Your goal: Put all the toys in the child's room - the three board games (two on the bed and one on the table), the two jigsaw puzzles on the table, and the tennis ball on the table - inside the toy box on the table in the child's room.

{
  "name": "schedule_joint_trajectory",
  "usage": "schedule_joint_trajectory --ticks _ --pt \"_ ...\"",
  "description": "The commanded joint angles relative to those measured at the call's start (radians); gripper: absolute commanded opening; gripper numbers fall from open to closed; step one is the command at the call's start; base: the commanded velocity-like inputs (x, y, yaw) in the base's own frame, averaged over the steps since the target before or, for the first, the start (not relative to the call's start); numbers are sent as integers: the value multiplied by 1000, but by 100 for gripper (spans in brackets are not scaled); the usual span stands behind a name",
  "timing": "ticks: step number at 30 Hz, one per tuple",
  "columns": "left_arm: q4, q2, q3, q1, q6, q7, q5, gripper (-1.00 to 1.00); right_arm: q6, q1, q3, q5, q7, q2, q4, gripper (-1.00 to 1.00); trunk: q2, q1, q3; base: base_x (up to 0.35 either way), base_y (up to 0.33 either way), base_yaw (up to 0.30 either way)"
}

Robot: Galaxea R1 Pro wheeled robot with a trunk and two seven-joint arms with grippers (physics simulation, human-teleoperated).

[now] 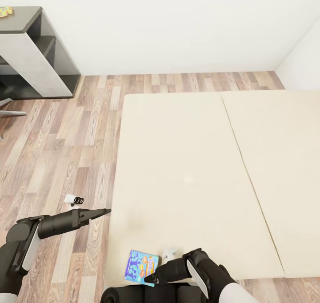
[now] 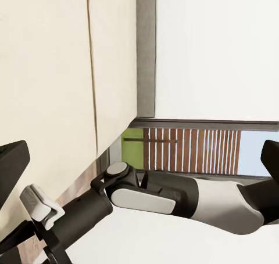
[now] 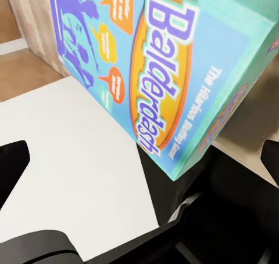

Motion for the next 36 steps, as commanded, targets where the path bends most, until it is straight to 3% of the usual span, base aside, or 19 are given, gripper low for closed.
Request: schedule_joint_trajectory --ticks 1,36 --pt "0 0 0 0 10 -4 -1 100 7 -1 3 -11 -3 0 -1 100 -1 0 -1 0 0 0" --pt "0 0 0 0 10 -4 0 100 3 -5 2 -11 -3 5 -41 100 -1 0 -16 0 0 0"
